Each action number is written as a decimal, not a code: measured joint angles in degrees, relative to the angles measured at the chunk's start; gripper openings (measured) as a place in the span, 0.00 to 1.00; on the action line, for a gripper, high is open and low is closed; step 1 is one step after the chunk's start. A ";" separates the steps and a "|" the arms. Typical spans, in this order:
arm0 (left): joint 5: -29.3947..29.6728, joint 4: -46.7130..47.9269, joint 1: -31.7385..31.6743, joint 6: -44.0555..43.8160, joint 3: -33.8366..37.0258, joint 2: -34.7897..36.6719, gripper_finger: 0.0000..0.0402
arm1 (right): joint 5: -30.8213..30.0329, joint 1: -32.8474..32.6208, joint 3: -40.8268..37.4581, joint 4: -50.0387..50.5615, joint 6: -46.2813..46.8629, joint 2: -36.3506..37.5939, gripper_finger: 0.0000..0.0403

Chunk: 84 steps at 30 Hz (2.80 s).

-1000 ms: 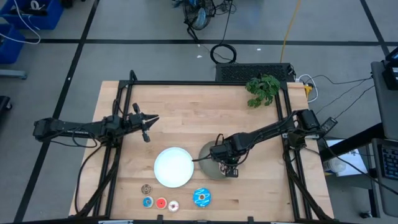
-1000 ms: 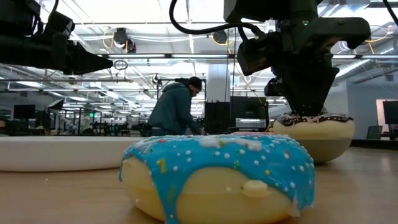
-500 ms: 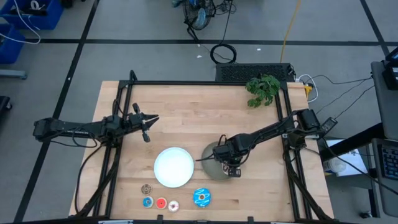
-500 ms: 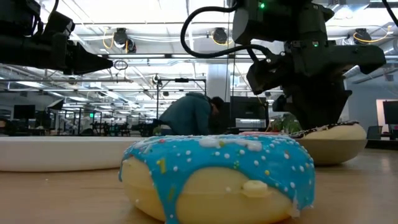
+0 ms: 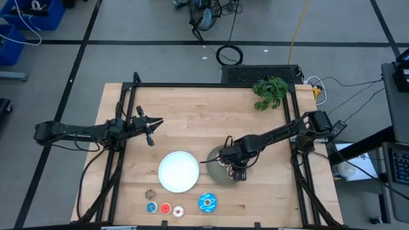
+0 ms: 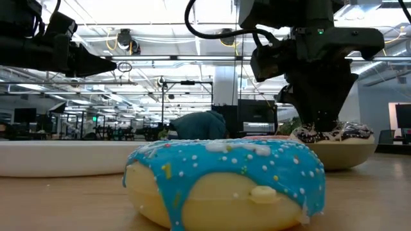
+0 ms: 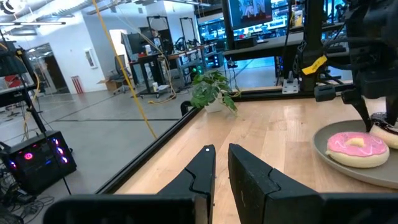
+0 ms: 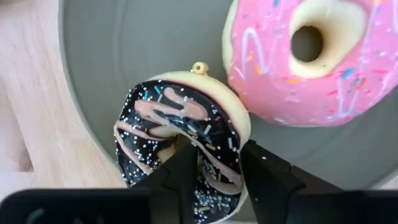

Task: Pick & Place donuts
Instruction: Put the large black donut on the gray plate, then put the large blue donut on the gray plate

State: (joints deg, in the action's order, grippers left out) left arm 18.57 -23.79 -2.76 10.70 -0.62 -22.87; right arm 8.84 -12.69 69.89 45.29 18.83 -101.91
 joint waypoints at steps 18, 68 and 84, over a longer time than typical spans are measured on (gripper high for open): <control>0.00 0.00 0.02 0.00 0.00 0.02 0.13 | 0.42 0.34 0.07 3.01 1.27 0.42 0.51; 1.09 -2.05 -0.04 2.47 0.00 0.01 0.13 | -32.86 -18.29 -35.37 -68.10 -26.41 33.68 0.01; 1.04 -3.34 -0.04 -1.95 0.00 0.00 0.13 | -33.18 -18.34 -37.81 -77.22 -23.10 30.92 0.00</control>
State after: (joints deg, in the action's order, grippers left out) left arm 19.60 -27.13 -2.81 8.75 -0.62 -22.87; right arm -24.34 -31.03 32.08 -31.93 -4.27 -70.98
